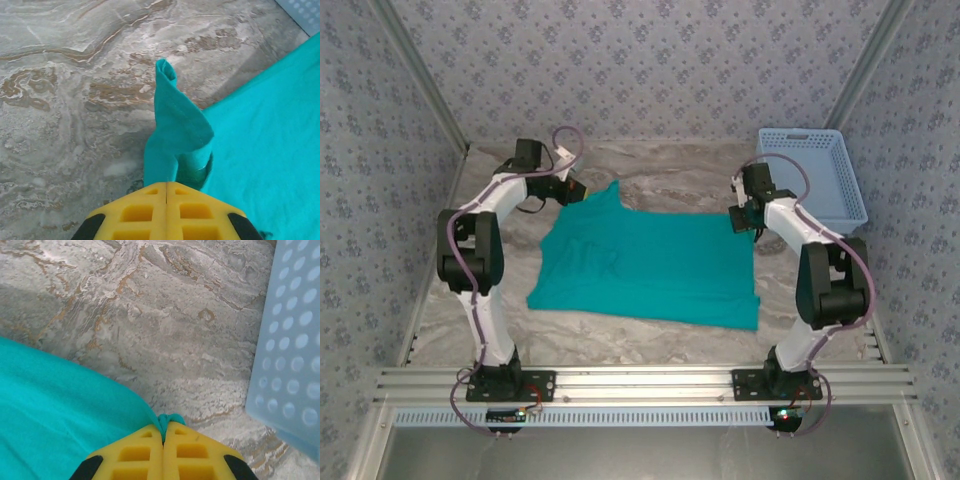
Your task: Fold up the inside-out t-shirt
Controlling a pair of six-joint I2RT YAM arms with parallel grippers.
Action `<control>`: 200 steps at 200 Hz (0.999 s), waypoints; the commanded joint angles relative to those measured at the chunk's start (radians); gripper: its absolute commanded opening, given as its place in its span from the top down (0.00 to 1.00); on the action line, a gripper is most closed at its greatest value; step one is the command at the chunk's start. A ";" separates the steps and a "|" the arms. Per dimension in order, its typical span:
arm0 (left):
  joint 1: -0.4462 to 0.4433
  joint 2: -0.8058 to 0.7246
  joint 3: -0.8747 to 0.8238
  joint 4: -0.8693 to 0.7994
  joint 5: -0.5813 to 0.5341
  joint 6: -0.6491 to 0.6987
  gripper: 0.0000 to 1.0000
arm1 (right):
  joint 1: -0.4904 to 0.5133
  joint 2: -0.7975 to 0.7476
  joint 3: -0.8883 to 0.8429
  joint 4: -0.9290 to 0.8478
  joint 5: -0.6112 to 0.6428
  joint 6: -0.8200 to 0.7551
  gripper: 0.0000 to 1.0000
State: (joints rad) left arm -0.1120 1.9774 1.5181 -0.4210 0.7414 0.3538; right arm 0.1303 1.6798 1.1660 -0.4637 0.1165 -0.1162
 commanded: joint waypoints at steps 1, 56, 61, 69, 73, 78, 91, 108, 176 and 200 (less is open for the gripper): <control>0.001 -0.095 -0.025 -0.021 0.054 0.083 1.00 | 0.008 -0.064 -0.032 -0.023 -0.008 0.041 1.00; 0.002 -0.232 -0.095 -0.096 0.014 0.141 1.00 | 0.042 -0.158 -0.063 -0.087 -0.023 0.080 1.00; 0.001 -0.242 -0.100 -0.110 0.012 0.153 1.00 | 0.046 -0.165 -0.068 -0.093 -0.017 0.077 1.00; 0.001 -0.255 -0.110 -0.123 0.006 0.163 1.00 | 0.048 -0.175 -0.074 -0.101 0.001 0.079 1.00; 0.001 -0.262 -0.116 -0.128 0.007 0.168 1.00 | 0.048 -0.178 -0.076 -0.104 0.009 0.081 1.00; 0.002 -0.272 -0.123 -0.137 0.011 0.178 1.00 | 0.048 -0.183 -0.081 -0.107 0.019 0.084 1.00; 0.000 -0.301 -0.150 -0.157 0.017 0.203 1.00 | 0.048 -0.197 -0.099 -0.105 0.044 0.097 1.00; 0.000 -0.344 -0.193 -0.183 0.006 0.220 1.00 | 0.049 -0.222 -0.126 -0.112 0.055 0.136 1.00; -0.001 -0.540 -0.411 -0.232 -0.033 0.197 1.00 | 0.048 -0.313 -0.319 -0.119 0.202 0.389 0.87; -0.020 -0.597 -0.438 -0.301 0.008 0.118 0.88 | 0.045 -0.354 -0.327 -0.132 0.233 0.408 0.65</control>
State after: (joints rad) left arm -0.1169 1.4494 1.0973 -0.6670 0.6891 0.5388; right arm 0.1810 1.3827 0.8486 -0.5632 0.2665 0.2245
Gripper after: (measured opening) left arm 0.063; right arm 0.248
